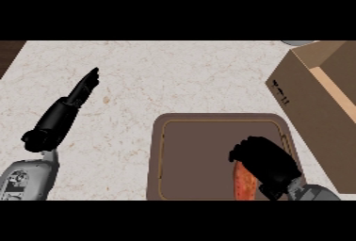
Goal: Pick the sweet potato from the tray and place it in the cardboard box
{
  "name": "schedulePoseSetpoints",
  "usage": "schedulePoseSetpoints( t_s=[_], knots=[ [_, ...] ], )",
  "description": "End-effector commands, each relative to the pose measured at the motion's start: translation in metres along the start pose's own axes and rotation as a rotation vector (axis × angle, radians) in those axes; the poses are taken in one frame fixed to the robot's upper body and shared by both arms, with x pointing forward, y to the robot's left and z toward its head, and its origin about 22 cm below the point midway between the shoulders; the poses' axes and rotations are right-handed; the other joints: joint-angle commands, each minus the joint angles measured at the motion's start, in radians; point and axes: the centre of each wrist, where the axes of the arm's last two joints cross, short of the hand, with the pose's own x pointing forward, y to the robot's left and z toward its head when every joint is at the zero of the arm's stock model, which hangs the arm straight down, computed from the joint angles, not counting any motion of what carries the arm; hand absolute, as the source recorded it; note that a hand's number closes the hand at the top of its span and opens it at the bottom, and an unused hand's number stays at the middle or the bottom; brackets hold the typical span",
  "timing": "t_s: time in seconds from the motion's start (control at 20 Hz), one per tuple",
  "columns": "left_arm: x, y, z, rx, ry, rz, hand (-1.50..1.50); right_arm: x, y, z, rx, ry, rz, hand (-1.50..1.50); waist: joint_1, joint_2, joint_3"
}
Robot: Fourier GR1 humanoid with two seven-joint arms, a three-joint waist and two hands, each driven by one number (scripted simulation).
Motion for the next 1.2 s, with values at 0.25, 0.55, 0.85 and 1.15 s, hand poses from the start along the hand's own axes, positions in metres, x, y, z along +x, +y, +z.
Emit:
schedulePoseSetpoints(
  t_s=[0.25, 0.55, 0.85, 1.15],
  knots=[
    [-0.003, -0.004, 0.012, 0.005, 0.006, 0.013, 0.0, 0.001, 0.005, -0.002, -0.201, -0.111, 0.07, 1.5, 0.001, 0.001, 0.002],
    [0.003, -0.009, -0.002, -0.021, -0.018, -0.002, 0.0, -0.017, -0.028, -0.057, -0.25, 0.223, -0.24, 1.5, 0.027, 0.01, 0.003],
    [0.003, -0.004, -0.009, -0.021, -0.036, 0.001, 0.0, -0.019, -0.077, -0.105, -0.457, 0.446, -0.344, 1.5, 0.041, 0.016, 0.003],
    [0.006, -0.003, 0.011, -0.004, -0.007, -0.004, 0.0, -0.018, -0.148, -0.101, -0.636, 0.486, -0.162, 1.5, 0.024, 0.0, 0.002]
  ],
)
